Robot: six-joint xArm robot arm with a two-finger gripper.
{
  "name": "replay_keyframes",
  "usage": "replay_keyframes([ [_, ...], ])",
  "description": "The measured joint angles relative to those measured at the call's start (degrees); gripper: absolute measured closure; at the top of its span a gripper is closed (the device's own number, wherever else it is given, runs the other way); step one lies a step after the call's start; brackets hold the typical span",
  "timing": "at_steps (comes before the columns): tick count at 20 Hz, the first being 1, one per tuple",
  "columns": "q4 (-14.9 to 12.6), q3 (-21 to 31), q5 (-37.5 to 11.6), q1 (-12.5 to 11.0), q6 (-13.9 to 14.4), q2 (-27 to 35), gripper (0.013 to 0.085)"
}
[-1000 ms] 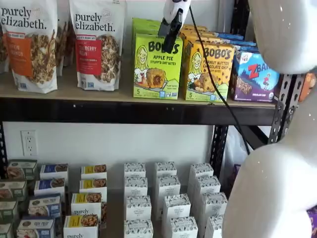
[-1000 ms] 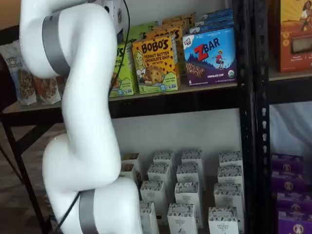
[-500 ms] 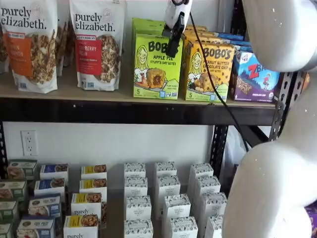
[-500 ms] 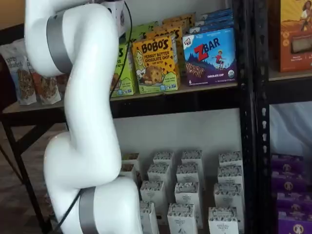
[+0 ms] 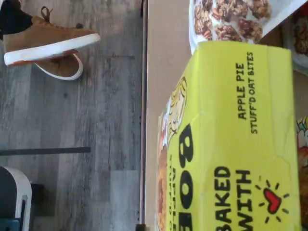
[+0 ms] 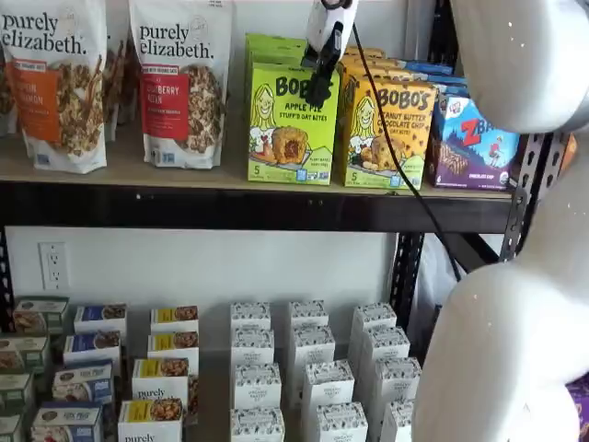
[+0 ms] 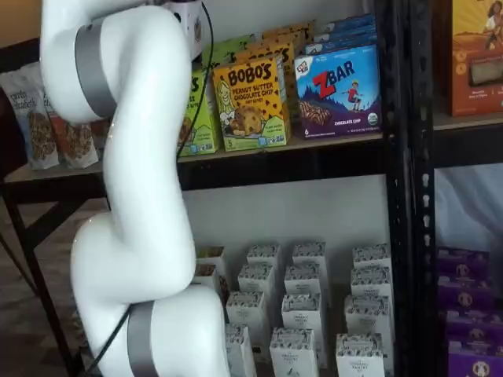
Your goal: Pick the green box on the top shelf, the fourth from the left
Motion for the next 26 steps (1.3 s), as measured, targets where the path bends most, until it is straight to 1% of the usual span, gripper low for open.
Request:
replay_keyframes([
  [1, 0.0, 0.0, 0.0, 0.0, 0.0, 0.0, 0.0370],
  [2, 0.0, -0.1, 0.0, 0.0, 0.0, 0.0, 0.0370],
  [3, 0.1, -0.1, 0.0, 0.0, 0.0, 0.0, 0.0410],
  [4, 0.1, -0.1, 0.0, 0.0, 0.0, 0.0, 0.0410],
  [5, 0.2, 0.0, -0.1, 0.0, 0.0, 0.0, 0.0450],
  [6, 0.3, 0.0, -0.2, 0.0, 0.0, 0.0, 0.0450],
  [7, 0.4, 0.0, -0.2, 0.0, 0.0, -0.1, 0.0490],
  [10, 0.3, -0.3, 0.2, 0.1, 0.2, 0.1, 0.0490],
  [14, -0.5, -0.3, 0.2, 0.5, 0.5, 0.1, 0.0490],
  [26, -0.6, 0.3, -0.5, 0.5, 0.4, -0.4, 0.0490],
])
